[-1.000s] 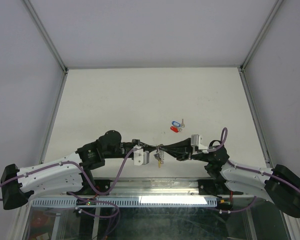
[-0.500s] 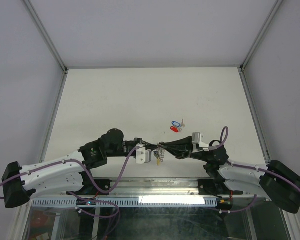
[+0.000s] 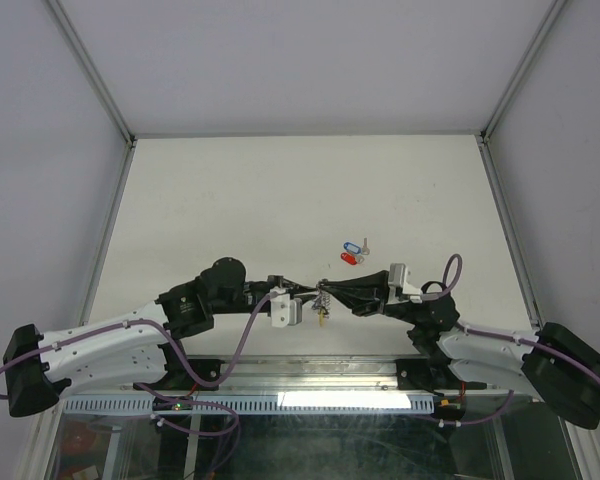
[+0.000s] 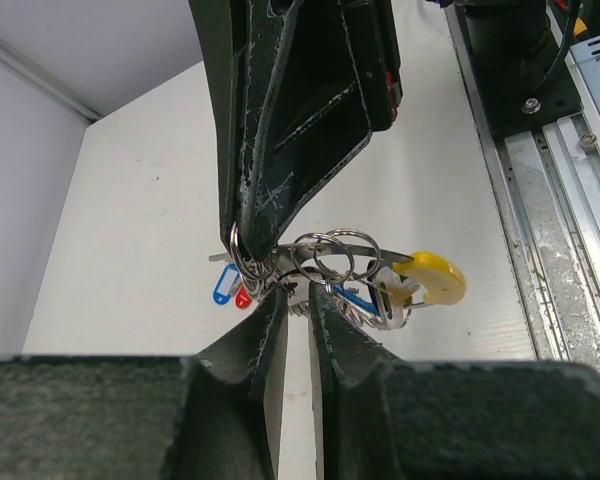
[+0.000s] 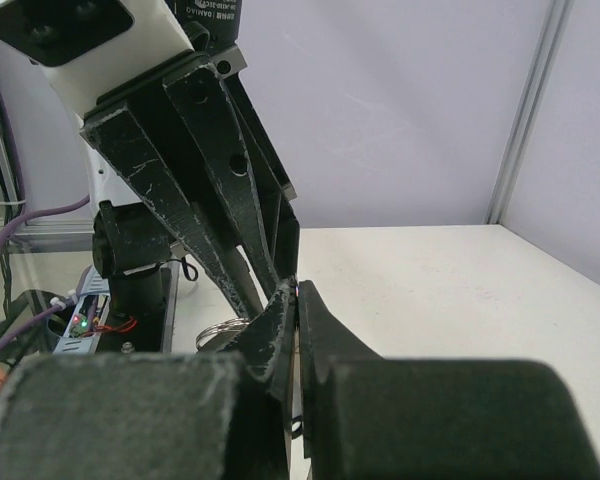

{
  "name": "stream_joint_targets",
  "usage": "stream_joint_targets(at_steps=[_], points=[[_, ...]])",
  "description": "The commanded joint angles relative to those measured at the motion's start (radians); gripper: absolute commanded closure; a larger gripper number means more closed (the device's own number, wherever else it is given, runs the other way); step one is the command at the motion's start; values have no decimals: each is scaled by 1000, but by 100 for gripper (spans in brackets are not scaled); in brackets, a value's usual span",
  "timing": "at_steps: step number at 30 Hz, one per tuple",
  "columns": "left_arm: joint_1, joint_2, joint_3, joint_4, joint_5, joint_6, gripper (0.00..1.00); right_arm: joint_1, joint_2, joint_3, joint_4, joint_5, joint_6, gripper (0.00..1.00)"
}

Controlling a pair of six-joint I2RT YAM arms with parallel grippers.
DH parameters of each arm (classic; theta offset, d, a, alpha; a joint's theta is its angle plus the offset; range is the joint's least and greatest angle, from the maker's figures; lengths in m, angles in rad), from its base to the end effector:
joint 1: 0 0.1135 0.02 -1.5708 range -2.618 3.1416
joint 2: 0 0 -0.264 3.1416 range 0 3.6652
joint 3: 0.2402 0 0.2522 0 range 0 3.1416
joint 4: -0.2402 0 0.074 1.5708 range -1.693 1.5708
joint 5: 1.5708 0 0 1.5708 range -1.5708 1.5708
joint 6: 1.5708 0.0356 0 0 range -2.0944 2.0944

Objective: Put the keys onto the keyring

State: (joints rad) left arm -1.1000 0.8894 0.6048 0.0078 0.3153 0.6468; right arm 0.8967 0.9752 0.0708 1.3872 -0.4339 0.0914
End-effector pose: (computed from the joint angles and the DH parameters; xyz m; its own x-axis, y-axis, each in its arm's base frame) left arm 0.0851 -0.1916 0.2779 0.4932 0.2940 -0.8187 0.8588 -0.0148 0.5121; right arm 0.0911 0.1380 0.2259 0.2027 0.3863 -0.8998 -0.9638 0.2412 -0.1135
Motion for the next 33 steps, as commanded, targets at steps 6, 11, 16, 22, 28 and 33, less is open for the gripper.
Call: stream_joint_targets(at_steps=[6, 11, 16, 22, 28, 33], points=[[-11, -84, -17, 93, -28, -58, 83, -4, -75, 27, 38, -37, -39, 100], [-11, -95, -33, 143, -18, -87, 81, -4, -101, 36, -7, -59, -50, 100], [-11, -77, -36, 192, 21, -113, 79, -4, -102, 43, -19, -77, -49, 100], [-11, -61, -36, 212, 77, -128, 79, -4, -108, 41, -23, -81, -50, 100], [-11, -58, -43, 210, 98, -135, 78, -4, -119, 38, -29, -81, -55, 100], [-10, -42, -44, 204, 88, -136, 78, -4, -129, 38, -33, -97, -53, 100]])
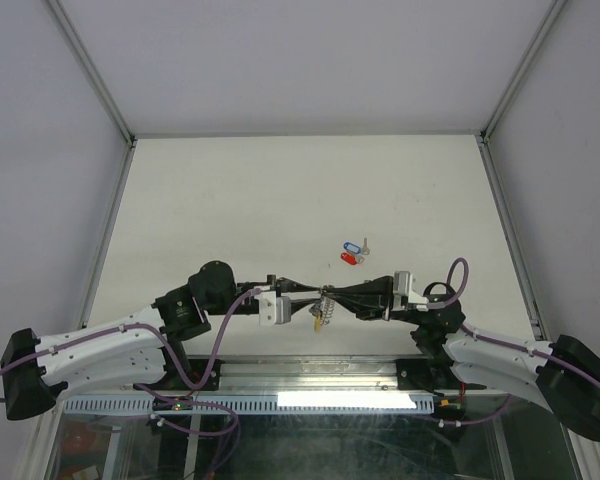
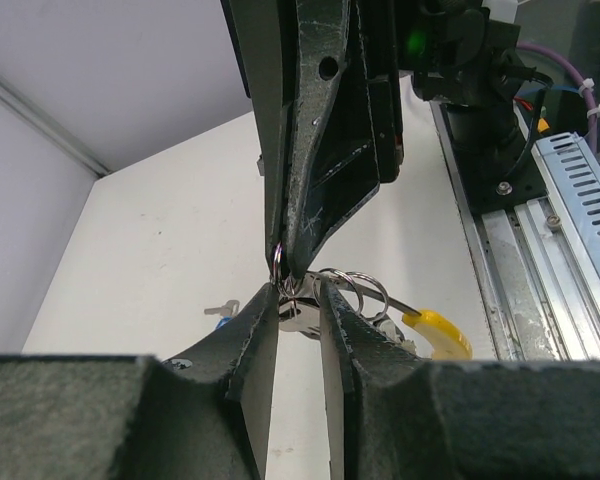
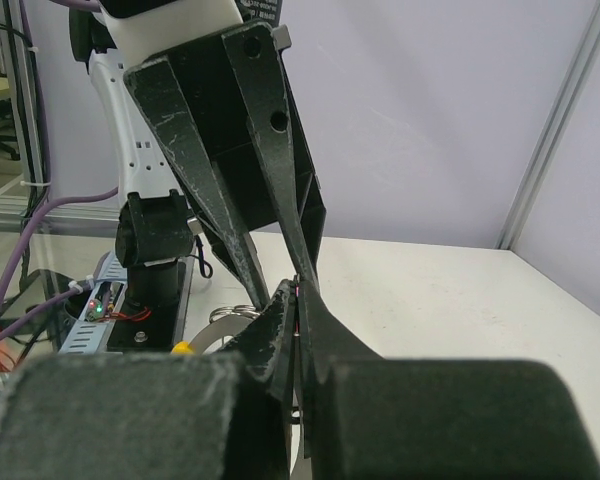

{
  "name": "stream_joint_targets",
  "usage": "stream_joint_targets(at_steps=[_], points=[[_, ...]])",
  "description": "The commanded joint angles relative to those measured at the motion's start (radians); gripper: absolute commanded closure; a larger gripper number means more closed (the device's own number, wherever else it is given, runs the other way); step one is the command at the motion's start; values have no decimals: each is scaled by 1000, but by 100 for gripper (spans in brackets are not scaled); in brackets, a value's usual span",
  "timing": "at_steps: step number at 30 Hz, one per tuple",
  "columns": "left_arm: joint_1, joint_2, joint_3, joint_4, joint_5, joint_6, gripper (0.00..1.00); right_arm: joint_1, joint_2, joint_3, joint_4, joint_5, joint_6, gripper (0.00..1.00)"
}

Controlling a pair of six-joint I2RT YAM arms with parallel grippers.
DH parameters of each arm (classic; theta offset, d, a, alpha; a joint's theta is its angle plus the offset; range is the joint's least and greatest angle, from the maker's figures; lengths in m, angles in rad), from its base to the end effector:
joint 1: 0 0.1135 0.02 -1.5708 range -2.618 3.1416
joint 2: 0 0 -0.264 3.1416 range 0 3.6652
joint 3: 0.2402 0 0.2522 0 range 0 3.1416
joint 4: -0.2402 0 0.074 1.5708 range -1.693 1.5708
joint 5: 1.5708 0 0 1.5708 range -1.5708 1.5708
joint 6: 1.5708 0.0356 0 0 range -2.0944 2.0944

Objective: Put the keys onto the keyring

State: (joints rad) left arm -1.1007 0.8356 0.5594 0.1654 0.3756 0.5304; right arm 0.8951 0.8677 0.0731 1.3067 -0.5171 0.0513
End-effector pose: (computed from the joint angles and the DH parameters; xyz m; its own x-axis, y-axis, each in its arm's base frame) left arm 0.0796 -0.1855 0.2884 0.4599 0.1338 -0.8778 0.8832 0.0332 0.4678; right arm 0.0833 0.1321 0.2335 0.2575 0.3925 -0.8830 -0.9623 0.1875 -0.1972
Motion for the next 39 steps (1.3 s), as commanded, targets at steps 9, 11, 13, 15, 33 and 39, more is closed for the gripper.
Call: stream_joint_targets(at_steps=[9, 11, 13, 15, 33, 39], points=[[-9, 41, 14, 51, 40, -18, 85, -2, -20, 48, 34, -58, 2, 100], [-10, 40, 16, 51, 42, -15, 87, -2, -17, 51, 32, -61, 4, 100], [-10, 39, 17, 51, 42, -16, 88, -4, -14, 52, 30, -66, 4, 100], [-10, 39, 18, 51, 42, -15, 89, -2, -11, 54, 27, -70, 3, 100], [-9, 30, 88, -102, -38, 51, 100, -2, -74, 49, -135, -24, -62, 87], [-10, 42, 174, -325, -121, 158, 100, -2, -211, 45, -331, 49, -135, 68]])
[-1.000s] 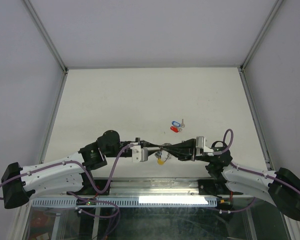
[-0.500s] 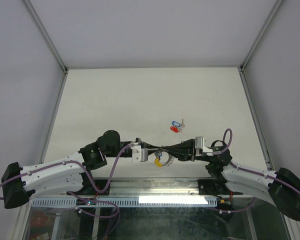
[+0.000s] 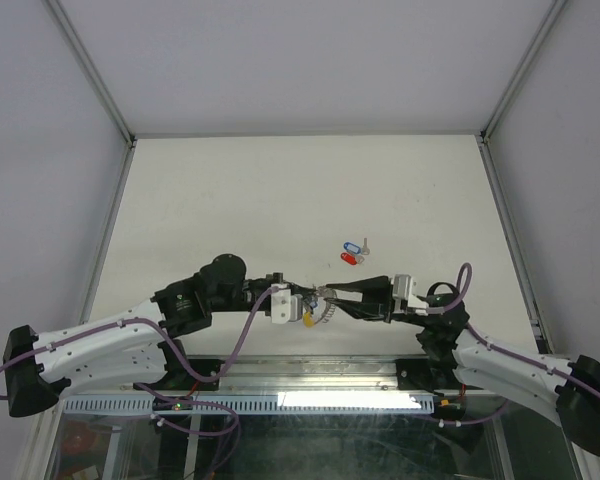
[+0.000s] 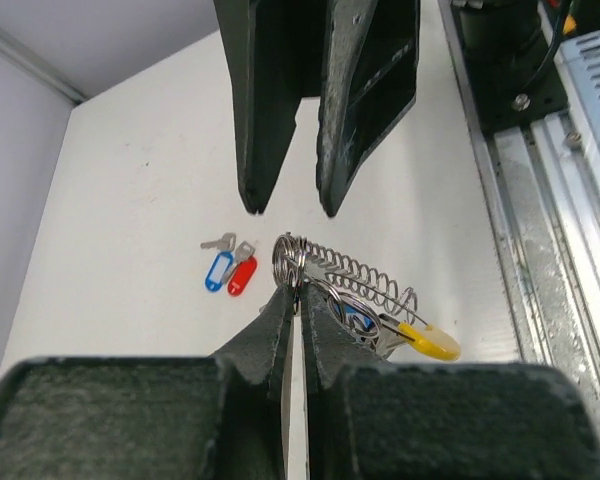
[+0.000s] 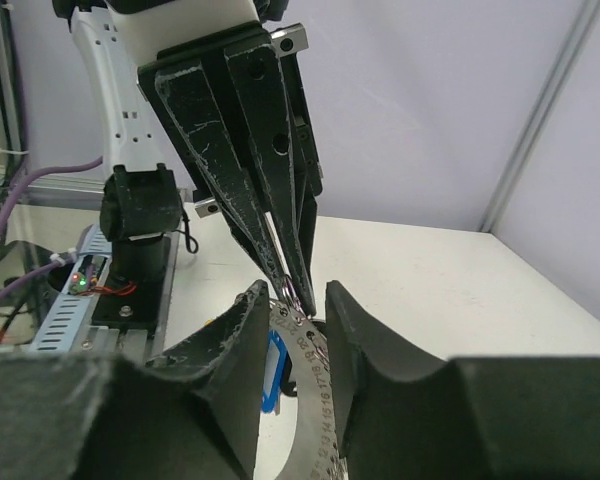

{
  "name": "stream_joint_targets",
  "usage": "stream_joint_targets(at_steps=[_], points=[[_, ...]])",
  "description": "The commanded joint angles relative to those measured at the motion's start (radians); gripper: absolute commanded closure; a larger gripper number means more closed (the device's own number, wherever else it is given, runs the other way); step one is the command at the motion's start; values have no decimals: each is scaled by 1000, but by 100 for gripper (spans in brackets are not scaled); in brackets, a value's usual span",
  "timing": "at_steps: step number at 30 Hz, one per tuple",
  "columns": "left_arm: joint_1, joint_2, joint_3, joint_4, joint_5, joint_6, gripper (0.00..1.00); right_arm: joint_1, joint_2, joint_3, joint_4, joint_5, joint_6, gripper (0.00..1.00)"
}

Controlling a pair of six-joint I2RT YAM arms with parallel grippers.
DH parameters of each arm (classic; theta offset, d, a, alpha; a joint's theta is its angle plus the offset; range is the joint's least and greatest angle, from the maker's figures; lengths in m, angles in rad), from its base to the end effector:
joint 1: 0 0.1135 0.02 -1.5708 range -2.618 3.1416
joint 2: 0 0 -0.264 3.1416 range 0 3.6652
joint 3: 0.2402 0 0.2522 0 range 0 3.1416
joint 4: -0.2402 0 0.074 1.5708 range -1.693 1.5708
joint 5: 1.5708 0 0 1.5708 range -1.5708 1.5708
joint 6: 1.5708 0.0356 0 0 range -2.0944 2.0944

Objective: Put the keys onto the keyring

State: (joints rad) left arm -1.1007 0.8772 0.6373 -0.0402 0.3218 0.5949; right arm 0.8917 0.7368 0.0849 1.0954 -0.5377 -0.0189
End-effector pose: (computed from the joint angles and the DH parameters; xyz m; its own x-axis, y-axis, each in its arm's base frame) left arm 0.0837 -0.1896 0.2868 0.4474 0.2931 -0.8449 0.8847 -0.0067 0.4662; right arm 0.0801 0.1282 0.2348 0.2876 0.3305 -0.8989 -0.9536 0.1858 -0.2368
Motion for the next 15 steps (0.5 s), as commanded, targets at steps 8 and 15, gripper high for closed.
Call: stream_joint_targets(at_steps=[8, 15], points=[[-10, 127, 283, -429, -177, 250, 100, 1, -178, 20, -265, 137, -103, 66], [-8, 231, 431, -628, -224, 344, 100, 1, -166, 1, -250, 179, -102, 66]])
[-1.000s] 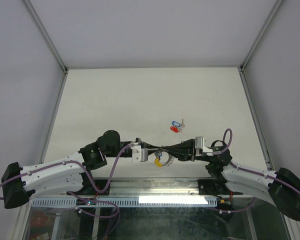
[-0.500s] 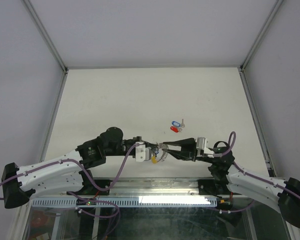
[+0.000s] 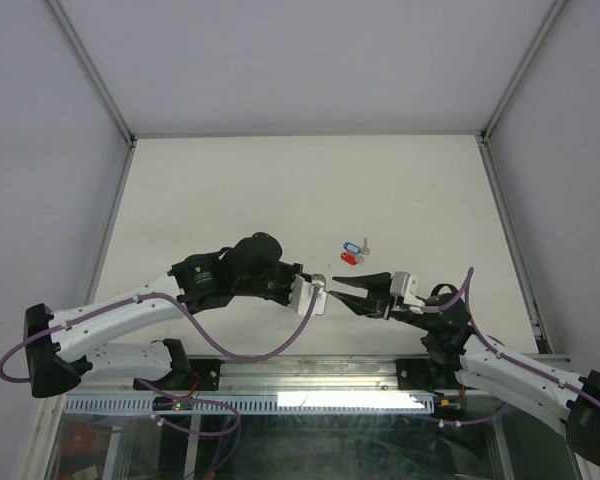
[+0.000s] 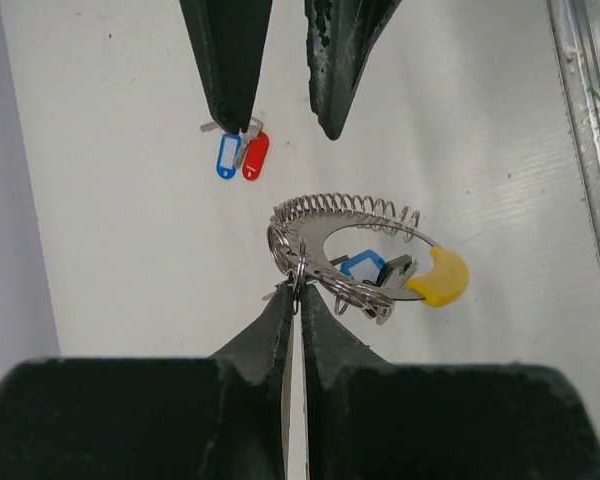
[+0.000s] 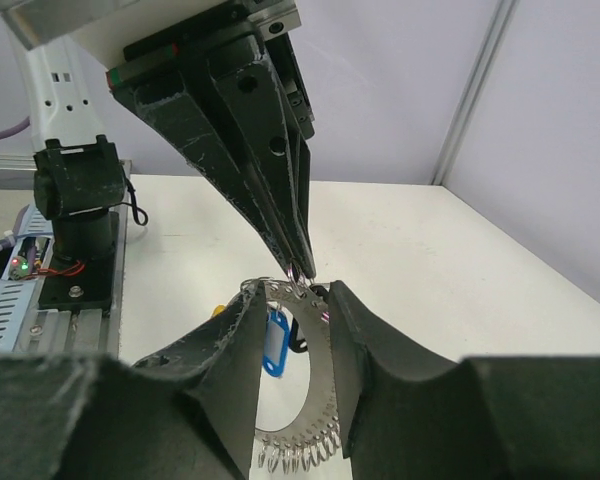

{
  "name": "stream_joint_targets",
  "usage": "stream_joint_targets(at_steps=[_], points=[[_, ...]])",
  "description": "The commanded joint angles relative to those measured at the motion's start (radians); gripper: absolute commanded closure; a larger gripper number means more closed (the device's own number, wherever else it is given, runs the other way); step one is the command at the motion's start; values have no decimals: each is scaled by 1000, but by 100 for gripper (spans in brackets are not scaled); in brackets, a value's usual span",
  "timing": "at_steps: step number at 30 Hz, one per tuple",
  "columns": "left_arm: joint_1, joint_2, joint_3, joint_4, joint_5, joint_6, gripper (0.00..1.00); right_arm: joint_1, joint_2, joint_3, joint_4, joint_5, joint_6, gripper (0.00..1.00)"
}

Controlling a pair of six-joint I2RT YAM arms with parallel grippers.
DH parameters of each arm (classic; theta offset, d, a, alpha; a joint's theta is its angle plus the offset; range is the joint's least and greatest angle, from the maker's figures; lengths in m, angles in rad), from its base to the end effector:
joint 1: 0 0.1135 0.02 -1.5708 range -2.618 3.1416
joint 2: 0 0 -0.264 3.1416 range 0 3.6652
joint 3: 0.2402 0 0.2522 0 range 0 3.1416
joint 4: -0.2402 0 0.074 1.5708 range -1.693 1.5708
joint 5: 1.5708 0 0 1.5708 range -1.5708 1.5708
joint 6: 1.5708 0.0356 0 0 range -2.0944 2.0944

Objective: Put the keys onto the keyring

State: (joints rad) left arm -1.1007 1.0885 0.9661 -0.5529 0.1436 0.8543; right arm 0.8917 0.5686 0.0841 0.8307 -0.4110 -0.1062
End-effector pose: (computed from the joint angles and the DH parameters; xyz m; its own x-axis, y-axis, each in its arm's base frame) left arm 0.1011 -0.2103 0.3087 0.5176 0.6290 -0.5801 0.8262 -0.1913 0.5298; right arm 0.0785 0.1199 0.2308 0.3126 0.2325 -0.9210 -0.9214 0.3097 -0.2345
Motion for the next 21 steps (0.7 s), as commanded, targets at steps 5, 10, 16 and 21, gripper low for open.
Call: stream_joint_targets(at_steps=[5, 10, 16, 21], points=[[-8, 71, 174, -200, -59, 112, 100, 1, 20, -8, 18, 63, -13, 66], [-8, 142, 256, -318, -117, 127, 100, 1, 37, -17, 17, 67, -7, 66], [-10, 216, 357, -449, -217, 140, 100, 1, 64, -30, 25, 79, 8, 66], [-11, 287, 445, -563, -328, 139, 100, 1, 79, -44, 41, 87, 20, 66]])
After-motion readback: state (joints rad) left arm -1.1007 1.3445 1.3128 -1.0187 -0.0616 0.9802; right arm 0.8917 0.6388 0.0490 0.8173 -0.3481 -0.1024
